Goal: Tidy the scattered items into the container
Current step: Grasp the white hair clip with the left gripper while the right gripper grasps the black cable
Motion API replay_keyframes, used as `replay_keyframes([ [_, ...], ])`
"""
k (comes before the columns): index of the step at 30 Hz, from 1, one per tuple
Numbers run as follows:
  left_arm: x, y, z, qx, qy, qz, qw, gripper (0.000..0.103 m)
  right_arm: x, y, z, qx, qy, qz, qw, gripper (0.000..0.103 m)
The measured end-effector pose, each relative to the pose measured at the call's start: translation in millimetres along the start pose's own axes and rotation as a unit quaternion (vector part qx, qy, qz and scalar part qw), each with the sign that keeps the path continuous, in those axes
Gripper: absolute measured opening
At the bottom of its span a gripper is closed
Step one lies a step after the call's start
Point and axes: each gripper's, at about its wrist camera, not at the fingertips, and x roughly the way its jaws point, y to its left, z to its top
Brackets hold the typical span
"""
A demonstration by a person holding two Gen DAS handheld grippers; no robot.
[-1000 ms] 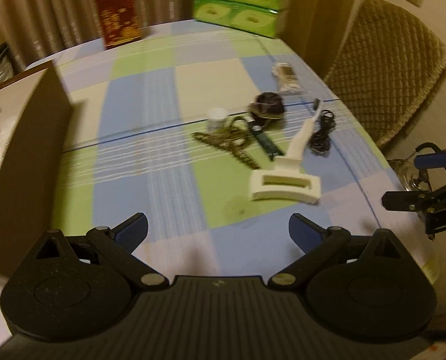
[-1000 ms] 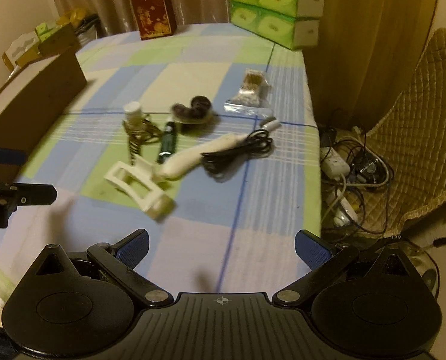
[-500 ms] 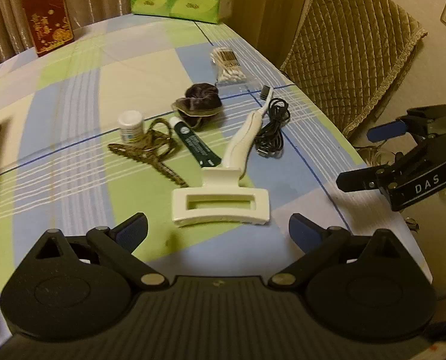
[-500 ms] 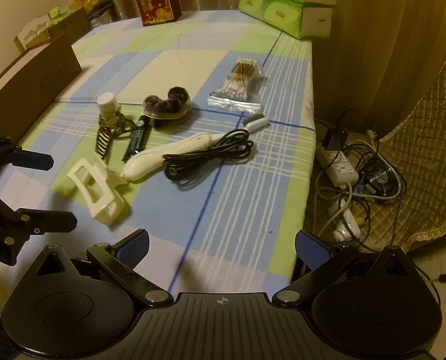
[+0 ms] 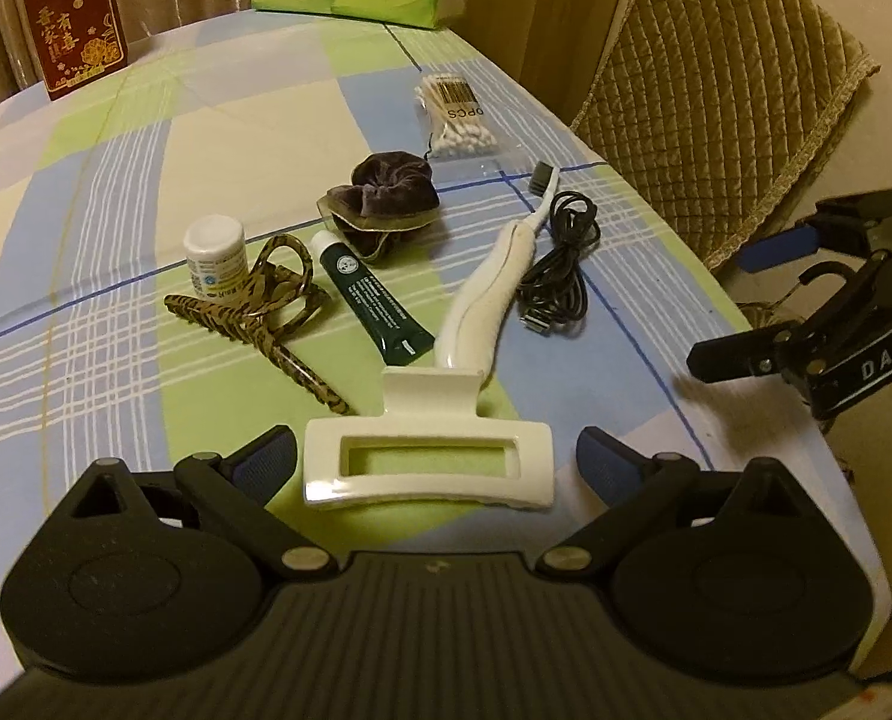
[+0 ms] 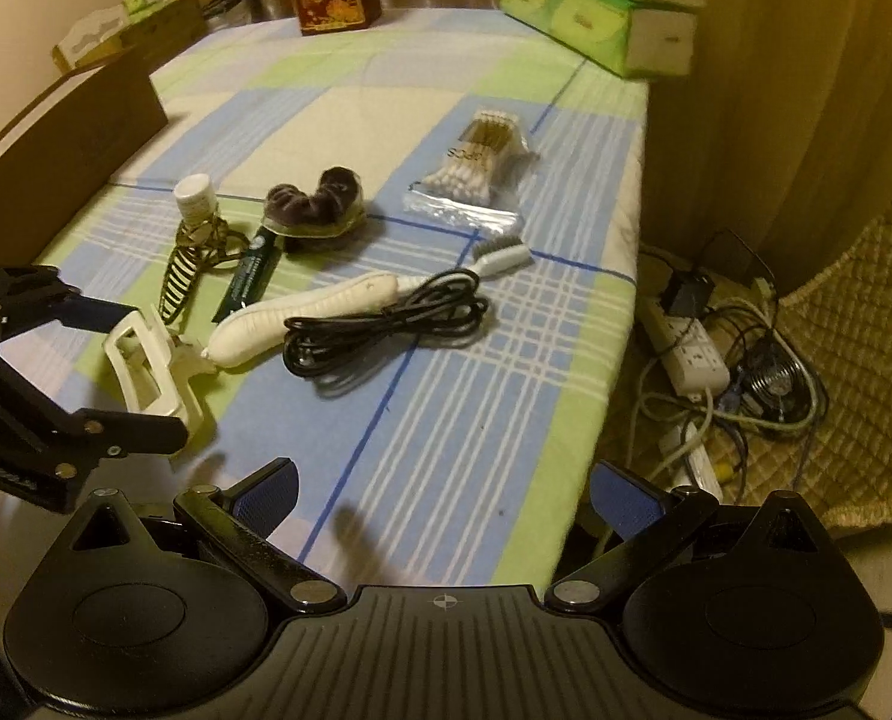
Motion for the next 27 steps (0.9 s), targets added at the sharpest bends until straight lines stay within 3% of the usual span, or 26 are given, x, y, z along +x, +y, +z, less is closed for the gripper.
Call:
replay_keyframes([
  [1, 0.3, 0.0, -0.6, 0.003, -0.001, 0.0, 1.0, 0.084, 0.6, 0.6, 1.6, -0.007, -0.004, 0.006, 1.0, 0.101],
  [8, -9.3, 7.7, -12.5, 0.029, -0.007, 0.005, 0.9996, 0.084, 9.1, 5.0, 18.7, -0.051, -0.041, 0.043, 0.997, 0.101],
  [19, -30.5, 53.1, -31.2, -0.035, 0.003, 0.05, 0.9981, 0.084, 45.8, 3.1, 40.7, -0.093, -0.033, 0.06, 0.993, 0.101],
  [27, -38.2, 62.6, -34.4, -0.047, 0.002, 0.063, 0.9969, 0.084, 59.3, 8.0, 45.3, -0.107, -0.03, 0.066, 0.992, 0.101],
])
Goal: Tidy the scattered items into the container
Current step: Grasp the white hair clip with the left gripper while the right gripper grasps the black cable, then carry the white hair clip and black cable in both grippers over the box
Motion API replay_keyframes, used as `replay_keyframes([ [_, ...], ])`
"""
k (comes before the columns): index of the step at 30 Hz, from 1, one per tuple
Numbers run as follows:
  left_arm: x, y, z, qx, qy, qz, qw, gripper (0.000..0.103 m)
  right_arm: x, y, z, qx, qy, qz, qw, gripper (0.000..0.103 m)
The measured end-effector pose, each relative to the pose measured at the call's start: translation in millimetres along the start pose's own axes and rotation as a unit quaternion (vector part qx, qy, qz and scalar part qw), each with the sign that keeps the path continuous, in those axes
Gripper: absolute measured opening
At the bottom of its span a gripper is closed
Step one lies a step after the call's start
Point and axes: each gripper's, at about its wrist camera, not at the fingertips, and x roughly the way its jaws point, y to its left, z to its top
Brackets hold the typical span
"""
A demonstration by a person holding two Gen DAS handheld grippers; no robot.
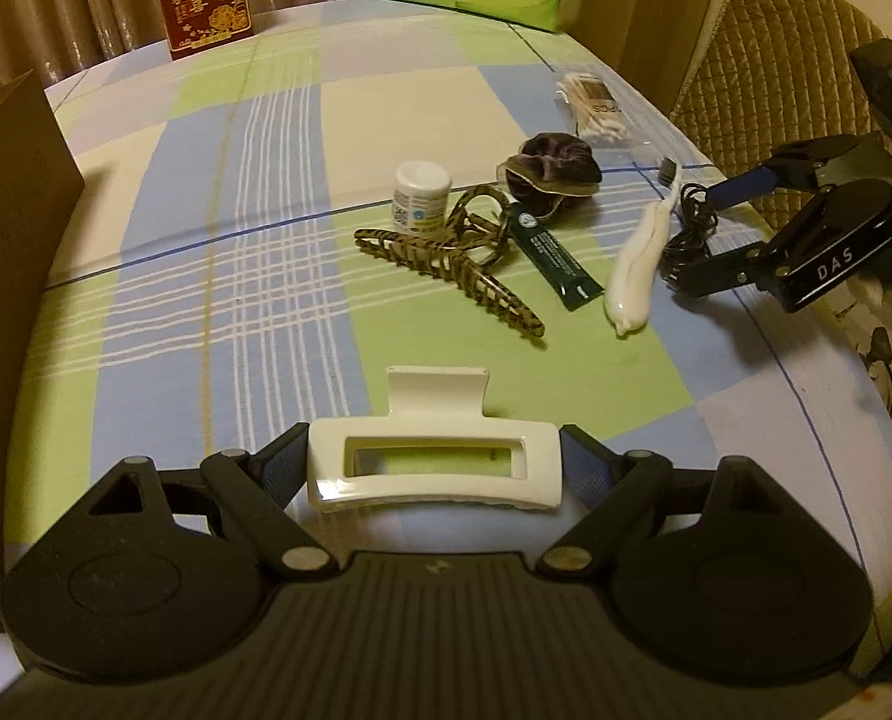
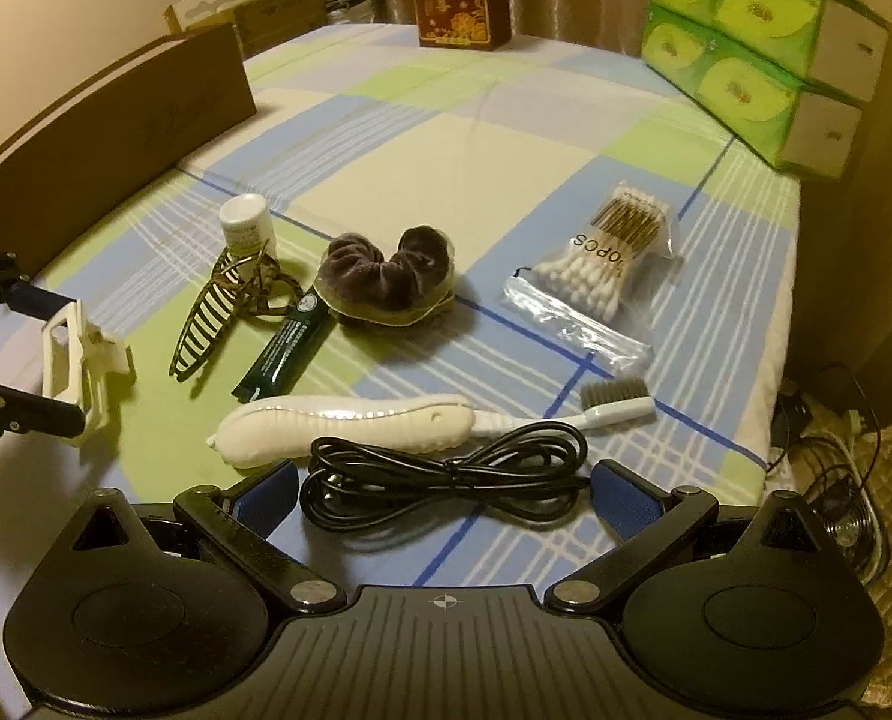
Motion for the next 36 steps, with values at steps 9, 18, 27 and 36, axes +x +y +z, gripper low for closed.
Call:
replay_keyframes([
  [9, -1.1, 1.6, -2.5, 0.003, 0.001, -0.001, 1.0, 0.084, -5.0, 11.8, -2.4, -0.025, 0.0, -0.021, 0.999, 0.094],
  [18, -13.5, -1.6, 1.8, 0.019, -0.011, -0.012, 0.9997, 0.084, -38.1, 31.0, 3.0, -0.015, -0.018, -0.023, 0.999, 0.094],
  [27, -42.2, 2.1, 3.7, 0.041, -0.031, -0.024, 0.9984, 0.084, -59.0, 62.6, 11.5, -0.027, -0.027, -0.01, 0.999, 0.094],
  [36, -87.1, 24.5, 2.2, 0.042, -0.053, -0.022, 0.9975, 0.084, -73.1, 110.1, 38.5, -0.042, -0.026, 0.004, 0.999, 0.094],
])
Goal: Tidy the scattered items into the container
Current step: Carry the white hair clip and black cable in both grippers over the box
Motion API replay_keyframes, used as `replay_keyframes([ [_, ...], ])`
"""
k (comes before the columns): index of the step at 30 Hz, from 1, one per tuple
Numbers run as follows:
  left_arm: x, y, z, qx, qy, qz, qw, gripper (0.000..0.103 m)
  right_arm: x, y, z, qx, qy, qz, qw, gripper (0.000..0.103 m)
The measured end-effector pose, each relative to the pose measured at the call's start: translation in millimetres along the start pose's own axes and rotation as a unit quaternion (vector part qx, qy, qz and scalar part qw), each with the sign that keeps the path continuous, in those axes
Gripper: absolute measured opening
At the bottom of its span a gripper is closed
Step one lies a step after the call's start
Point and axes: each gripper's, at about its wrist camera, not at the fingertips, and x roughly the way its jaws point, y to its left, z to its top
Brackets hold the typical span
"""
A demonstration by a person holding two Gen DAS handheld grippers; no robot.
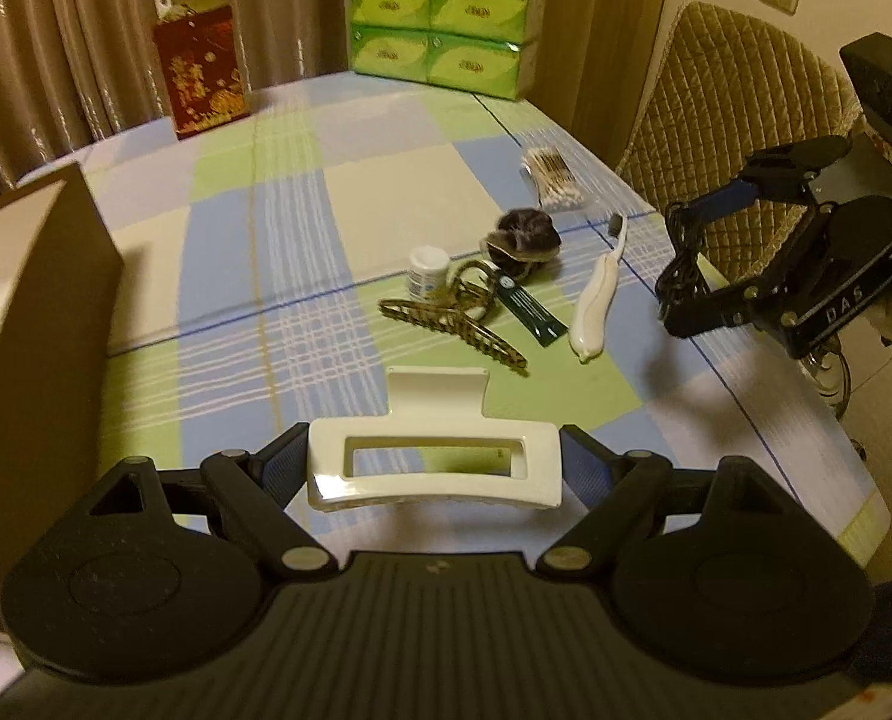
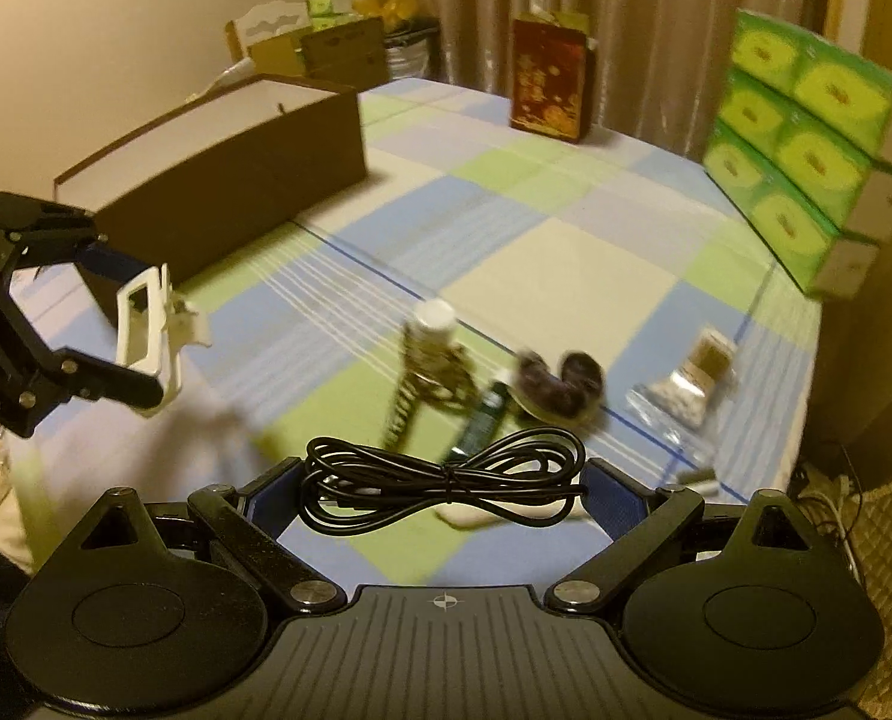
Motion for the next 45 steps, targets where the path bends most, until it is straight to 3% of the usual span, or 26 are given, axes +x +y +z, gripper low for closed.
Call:
replay_keyframes([
  [9, -55.7, 43.7, -3.5, -0.012, -0.029, 0.021, 0.9993, 0.084, 4.7, 60.5, 42.0, -0.032, -0.003, 0.035, 0.999, 0.094],
  [25, -134.1, 140.5, -33.8, -0.031, -0.058, 0.084, 0.9943, 0.084, 48.9, 174.6, 117.5, -0.104, -0.036, 0.11, 0.988, 0.094],
  [35, -146.3, 215.1, -47.5, -0.033, -0.051, 0.115, 0.9915, 0.084, 96.3, 228.4, 172.9, -0.125, -0.052, 0.128, 0.982, 0.094],
  [45, -130.8, 274.9, -41.1, -0.007, -0.029, 0.096, 0.9949, 0.084, 143.1, 249.1, 208.9, -0.131, -0.039, 0.12, 0.983, 0.094],
])
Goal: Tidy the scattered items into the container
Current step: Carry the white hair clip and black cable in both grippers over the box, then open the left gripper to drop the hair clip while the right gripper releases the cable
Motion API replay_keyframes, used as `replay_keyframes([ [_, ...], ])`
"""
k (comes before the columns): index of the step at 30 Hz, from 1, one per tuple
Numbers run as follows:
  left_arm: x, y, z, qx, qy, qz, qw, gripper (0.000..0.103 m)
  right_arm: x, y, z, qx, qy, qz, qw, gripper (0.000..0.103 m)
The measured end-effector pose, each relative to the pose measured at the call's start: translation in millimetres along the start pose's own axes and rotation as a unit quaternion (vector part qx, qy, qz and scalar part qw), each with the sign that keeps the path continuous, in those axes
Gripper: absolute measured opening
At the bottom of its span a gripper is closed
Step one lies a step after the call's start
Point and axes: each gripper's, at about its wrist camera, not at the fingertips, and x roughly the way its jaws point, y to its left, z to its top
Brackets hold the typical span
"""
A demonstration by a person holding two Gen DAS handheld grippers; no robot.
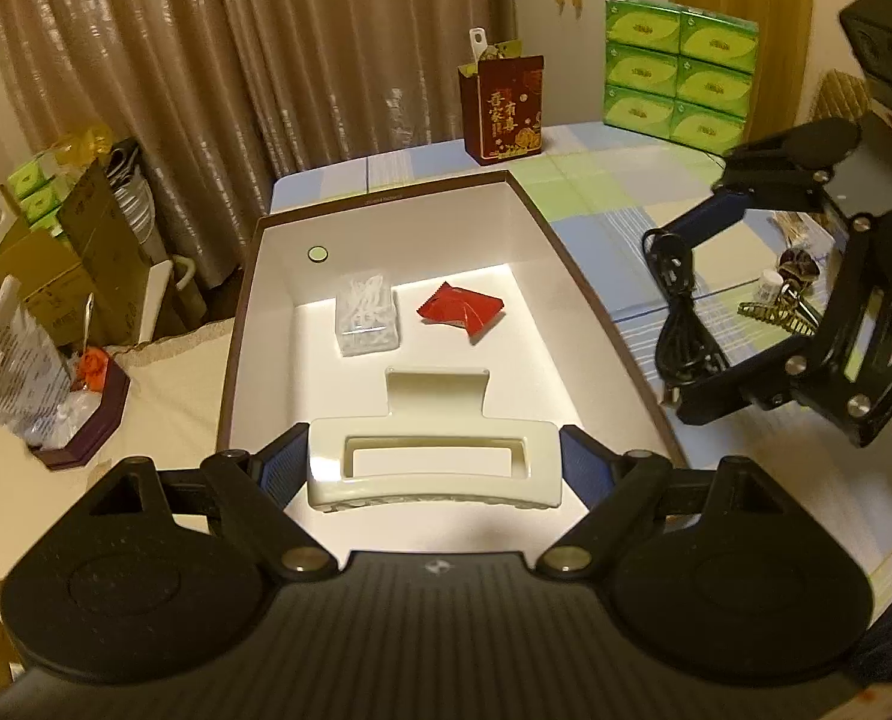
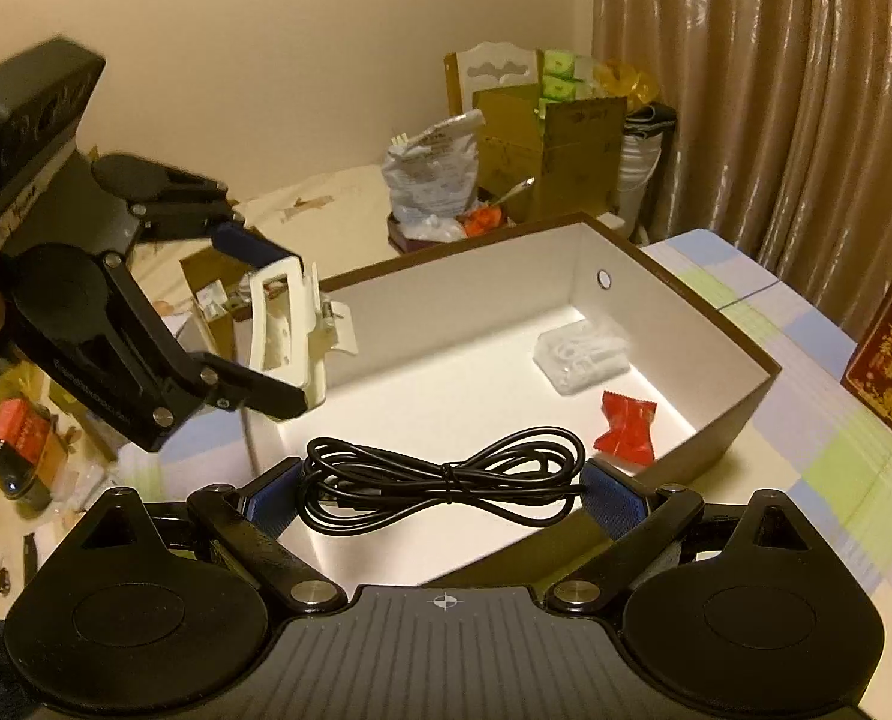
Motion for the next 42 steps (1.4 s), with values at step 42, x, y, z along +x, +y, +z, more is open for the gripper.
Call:
replay_keyframes([
  [42, 168.9, 67.9, 56.9, 0.083, 0.091, -0.033, 0.9918, 0.086, 159.2, -72.0, 40.4, -0.044, 0.108, -0.085, 0.99, 0.094],
])
